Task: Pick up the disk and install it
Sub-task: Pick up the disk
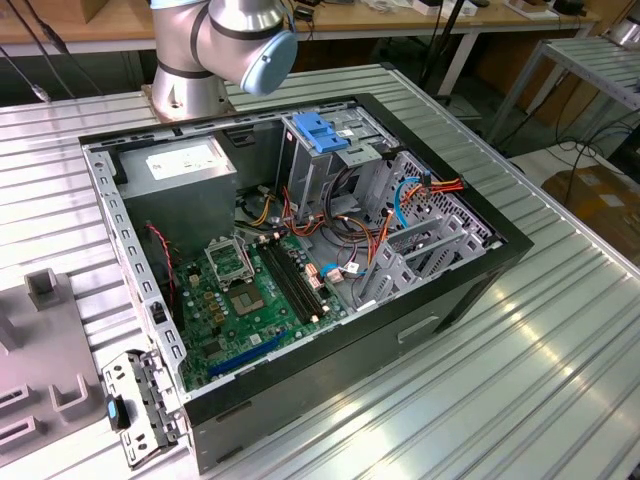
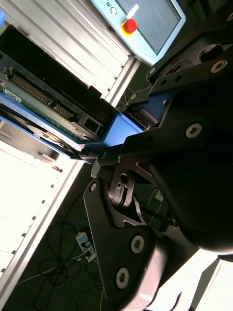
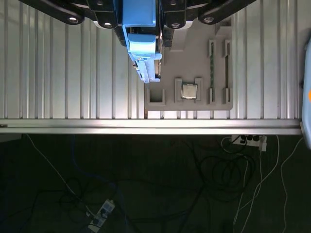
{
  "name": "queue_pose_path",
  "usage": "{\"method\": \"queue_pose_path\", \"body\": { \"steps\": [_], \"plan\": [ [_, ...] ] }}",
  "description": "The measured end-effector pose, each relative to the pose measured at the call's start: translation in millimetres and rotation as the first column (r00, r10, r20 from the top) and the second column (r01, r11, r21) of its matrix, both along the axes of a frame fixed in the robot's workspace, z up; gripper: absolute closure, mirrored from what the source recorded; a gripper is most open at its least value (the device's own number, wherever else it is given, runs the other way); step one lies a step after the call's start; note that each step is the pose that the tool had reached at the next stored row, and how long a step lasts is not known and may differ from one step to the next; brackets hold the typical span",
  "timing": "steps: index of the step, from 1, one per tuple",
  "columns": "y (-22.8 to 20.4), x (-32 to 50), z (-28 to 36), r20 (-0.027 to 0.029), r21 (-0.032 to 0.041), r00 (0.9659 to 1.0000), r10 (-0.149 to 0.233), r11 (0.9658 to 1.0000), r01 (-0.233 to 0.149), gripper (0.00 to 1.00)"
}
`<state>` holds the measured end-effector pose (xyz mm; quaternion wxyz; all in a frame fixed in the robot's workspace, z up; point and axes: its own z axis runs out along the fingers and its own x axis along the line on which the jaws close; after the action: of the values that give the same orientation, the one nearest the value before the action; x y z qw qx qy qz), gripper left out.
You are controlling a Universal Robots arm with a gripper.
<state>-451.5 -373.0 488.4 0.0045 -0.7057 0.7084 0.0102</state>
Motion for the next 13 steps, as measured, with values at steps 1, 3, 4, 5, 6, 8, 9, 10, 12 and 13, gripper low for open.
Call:
{"method": "queue_pose_path", "body": {
  "steps": [1, 3, 4, 5, 6, 8, 9, 10, 12, 13],
  "plan": [
    [0.0, 0.5, 0.0, 0.0000, 0.0000, 1.0000, 0.000, 1.0000, 0.000, 0.63],
    [0.0, 2.7, 0.0, 0.0001, 0.0000, 1.0000, 0.000, 1.0000, 0.000, 0.63],
    [0.0, 3.8, 0.0, 0.0000, 0.0000, 1.0000, 0.000, 1.0000, 0.000, 0.63],
    [0.0, 4.6, 0.0, 0.0000, 0.0000, 1.0000, 0.000, 1.0000, 0.000, 0.63],
    [0.0, 5.5, 0.0, 0.0000, 0.0000, 1.0000, 0.000, 1.0000, 0.000, 0.63],
    [0.0, 7.2, 0.0, 0.0000, 0.0000, 1.0000, 0.000, 1.0000, 0.000, 0.63],
    [0.0, 7.9, 0.0, 0.0000, 0.0000, 1.0000, 0.000, 1.0000, 0.000, 0.63],
    [0.0, 8.7, 0.0, 0.0000, 0.0000, 1.0000, 0.000, 1.0000, 0.000, 0.63],
    [0.0, 10.4, 0.0, -0.0001, 0.0000, 1.0000, 0.000, 1.0000, 0.000, 0.63],
    [0.0, 11.2, 0.0, 0.0000, 0.0000, 1.0000, 0.000, 1.0000, 0.000, 0.63]
  ]
}}
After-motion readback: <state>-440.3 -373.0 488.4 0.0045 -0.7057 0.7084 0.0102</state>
